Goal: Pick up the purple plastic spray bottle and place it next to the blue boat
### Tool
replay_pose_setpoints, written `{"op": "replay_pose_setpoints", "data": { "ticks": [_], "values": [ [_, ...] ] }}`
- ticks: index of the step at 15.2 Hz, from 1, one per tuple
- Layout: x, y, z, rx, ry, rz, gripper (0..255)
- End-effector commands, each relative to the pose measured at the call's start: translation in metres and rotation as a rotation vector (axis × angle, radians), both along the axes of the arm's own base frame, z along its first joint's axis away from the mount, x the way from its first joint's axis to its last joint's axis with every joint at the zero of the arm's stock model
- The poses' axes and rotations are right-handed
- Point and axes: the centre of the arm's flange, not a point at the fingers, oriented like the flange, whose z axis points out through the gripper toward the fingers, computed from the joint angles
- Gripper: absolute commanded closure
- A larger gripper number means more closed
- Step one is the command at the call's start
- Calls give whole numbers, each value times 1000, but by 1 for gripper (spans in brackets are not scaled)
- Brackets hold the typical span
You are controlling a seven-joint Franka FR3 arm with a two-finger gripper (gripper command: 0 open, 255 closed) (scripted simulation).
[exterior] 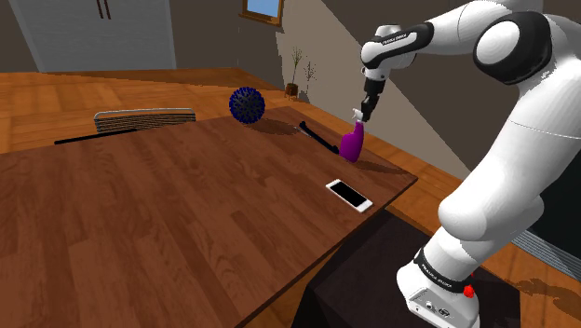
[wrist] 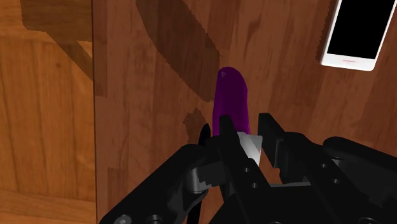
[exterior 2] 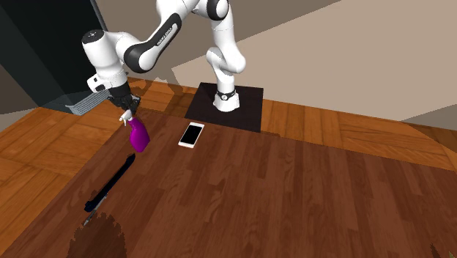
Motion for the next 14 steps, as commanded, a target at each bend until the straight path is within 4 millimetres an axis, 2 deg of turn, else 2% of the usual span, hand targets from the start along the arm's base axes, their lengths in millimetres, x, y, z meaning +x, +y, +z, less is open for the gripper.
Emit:
{"op": "replay_pose_setpoints", "data": {
  "ticks": [1,8,9,14],
  "values": [
    [0,-1,-10,0,-1,0,255],
    [0,-1,-10,0,-1,0,255],
    [0,-1,-10,0,-1,0,0],
    [0,-1,-10,0,-1,0,0]
  ]
}}
